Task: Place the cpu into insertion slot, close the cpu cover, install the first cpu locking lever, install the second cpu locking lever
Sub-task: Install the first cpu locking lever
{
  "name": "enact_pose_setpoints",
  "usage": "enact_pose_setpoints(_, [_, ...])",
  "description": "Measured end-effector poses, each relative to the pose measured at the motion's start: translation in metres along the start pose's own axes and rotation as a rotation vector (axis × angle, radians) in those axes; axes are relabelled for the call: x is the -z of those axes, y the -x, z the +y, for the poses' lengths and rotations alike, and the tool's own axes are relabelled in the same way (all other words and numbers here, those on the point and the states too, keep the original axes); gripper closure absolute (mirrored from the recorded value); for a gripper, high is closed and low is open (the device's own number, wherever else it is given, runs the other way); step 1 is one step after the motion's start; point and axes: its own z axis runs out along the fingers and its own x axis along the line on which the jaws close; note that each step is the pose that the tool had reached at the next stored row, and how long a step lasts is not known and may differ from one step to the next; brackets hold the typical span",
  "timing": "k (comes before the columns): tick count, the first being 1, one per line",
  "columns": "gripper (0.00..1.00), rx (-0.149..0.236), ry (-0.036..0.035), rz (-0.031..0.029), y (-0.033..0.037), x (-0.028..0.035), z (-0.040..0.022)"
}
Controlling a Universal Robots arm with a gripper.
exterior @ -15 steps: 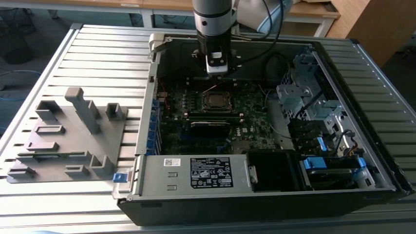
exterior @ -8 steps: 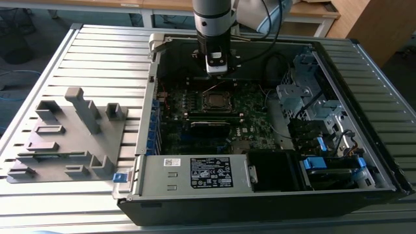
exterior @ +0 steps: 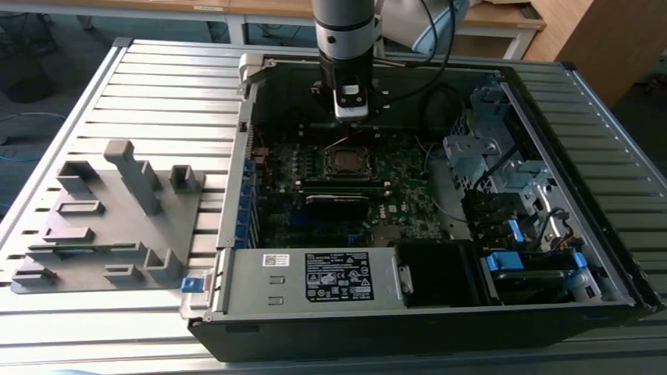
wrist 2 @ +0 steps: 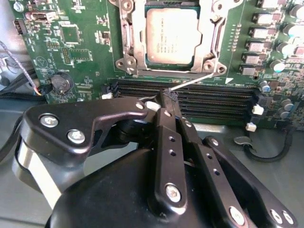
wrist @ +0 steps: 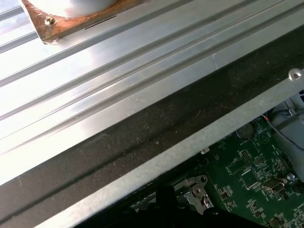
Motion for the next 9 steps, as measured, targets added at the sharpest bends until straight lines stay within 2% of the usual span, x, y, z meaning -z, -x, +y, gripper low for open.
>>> enact_pose_setpoints(2, [0.89,0.000,0.0061,-0.0017,0.0000,-0.0011,-0.0001])
enact_pose_setpoints(5, [0.89,0.001,0.0150,-0.0103,-0.0002,-0.0033,-0.0005])
enact_pose_setpoints(7, [0.89,0.002,0.0180,-0.0150,-0.0004,-0.0049,-0.0007])
enact_pose_setpoints(9, [0.89,0.002,0.0177,-0.0150,-0.0004,-0.0049,-0.0008])
